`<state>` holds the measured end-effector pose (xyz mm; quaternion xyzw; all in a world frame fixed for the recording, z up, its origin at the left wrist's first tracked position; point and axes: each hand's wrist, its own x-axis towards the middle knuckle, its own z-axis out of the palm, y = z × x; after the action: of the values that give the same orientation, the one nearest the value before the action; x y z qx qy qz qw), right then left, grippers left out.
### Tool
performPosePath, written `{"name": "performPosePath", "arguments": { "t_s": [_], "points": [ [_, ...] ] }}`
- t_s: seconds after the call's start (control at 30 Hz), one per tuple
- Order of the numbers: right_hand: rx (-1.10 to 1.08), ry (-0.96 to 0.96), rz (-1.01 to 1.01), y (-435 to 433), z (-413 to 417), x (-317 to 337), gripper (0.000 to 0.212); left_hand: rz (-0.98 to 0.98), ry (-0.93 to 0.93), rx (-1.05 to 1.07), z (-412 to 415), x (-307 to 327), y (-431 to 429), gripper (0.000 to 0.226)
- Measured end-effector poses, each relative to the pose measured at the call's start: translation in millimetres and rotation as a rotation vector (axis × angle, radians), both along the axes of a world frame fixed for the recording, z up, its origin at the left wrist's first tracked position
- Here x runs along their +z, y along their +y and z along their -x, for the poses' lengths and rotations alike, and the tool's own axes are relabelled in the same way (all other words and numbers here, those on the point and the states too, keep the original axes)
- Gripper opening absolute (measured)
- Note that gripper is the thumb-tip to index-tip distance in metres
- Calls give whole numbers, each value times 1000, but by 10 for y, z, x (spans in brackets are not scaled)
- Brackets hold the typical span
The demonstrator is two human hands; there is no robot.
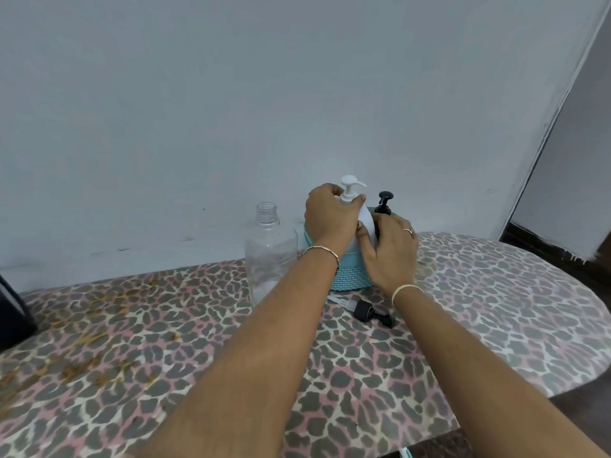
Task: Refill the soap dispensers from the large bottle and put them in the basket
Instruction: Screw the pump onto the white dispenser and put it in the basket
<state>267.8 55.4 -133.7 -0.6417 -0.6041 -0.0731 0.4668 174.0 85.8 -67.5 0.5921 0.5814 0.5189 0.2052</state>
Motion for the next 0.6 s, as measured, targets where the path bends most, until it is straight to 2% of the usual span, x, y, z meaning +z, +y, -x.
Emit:
{"name": "performPosePath", "arguments": {
  "t_s": [0.17, 0.4, 0.6],
  "points": [
    [-27, 23, -25, 51, -83, -180, 51, 13, 32, -28, -63, -166, 41, 28],
    [-123, 76, 30, 112, -109, -247, 69, 87, 61, -42, -138, -278, 129, 35],
    [-130, 104, 13, 126, -91, -305, 70, 124, 41, -90, -138, -281, 139, 39]
  ]
}}
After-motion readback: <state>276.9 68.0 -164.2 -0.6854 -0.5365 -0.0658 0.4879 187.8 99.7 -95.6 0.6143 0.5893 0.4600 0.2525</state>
